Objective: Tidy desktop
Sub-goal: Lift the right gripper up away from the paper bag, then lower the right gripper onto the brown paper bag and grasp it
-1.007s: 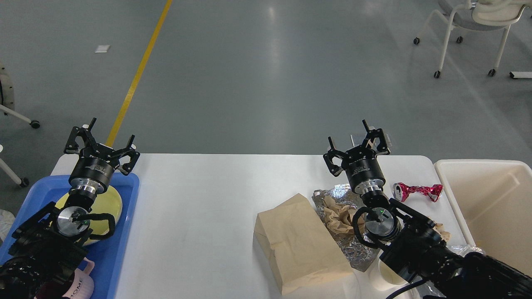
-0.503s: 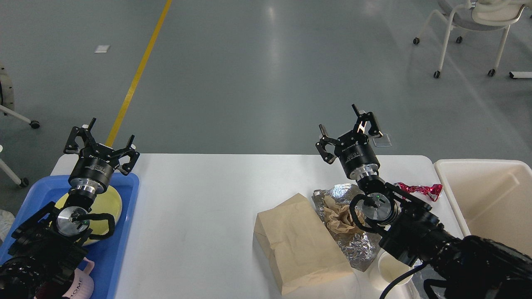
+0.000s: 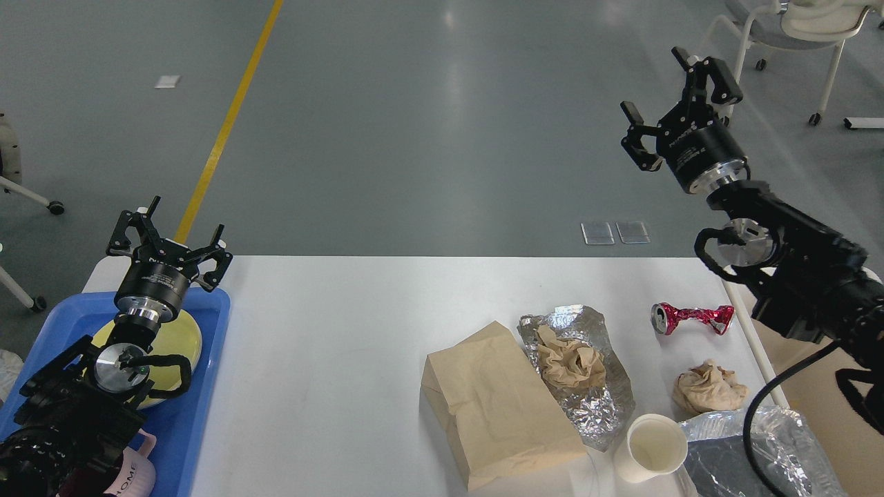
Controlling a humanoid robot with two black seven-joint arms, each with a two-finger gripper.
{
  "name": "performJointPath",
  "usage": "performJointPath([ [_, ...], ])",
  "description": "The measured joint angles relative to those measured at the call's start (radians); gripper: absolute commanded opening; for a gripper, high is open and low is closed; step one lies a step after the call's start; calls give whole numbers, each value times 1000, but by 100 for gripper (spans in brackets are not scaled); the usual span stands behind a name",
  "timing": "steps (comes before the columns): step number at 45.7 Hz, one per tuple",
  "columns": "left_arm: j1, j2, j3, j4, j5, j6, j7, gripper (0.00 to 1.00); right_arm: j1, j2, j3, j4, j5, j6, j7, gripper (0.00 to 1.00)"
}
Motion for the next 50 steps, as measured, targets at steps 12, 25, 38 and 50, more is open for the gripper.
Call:
performJointPath([
  [12,0,-1,0,0,0,0,0,98,147,-98,-445,13,2,1,0,100],
  [25,0,-1,0,0,0,0,0,98,429,-130,-1014,227,-10,17,1,100],
  [38,1,0,1,0,0,0,0,98,743,-41,-1319,584,-293,21,-111,100],
  [50,1,-1,2,0,0,0,0,98,1148,124,-1495,1047,-427,114,-188,100],
])
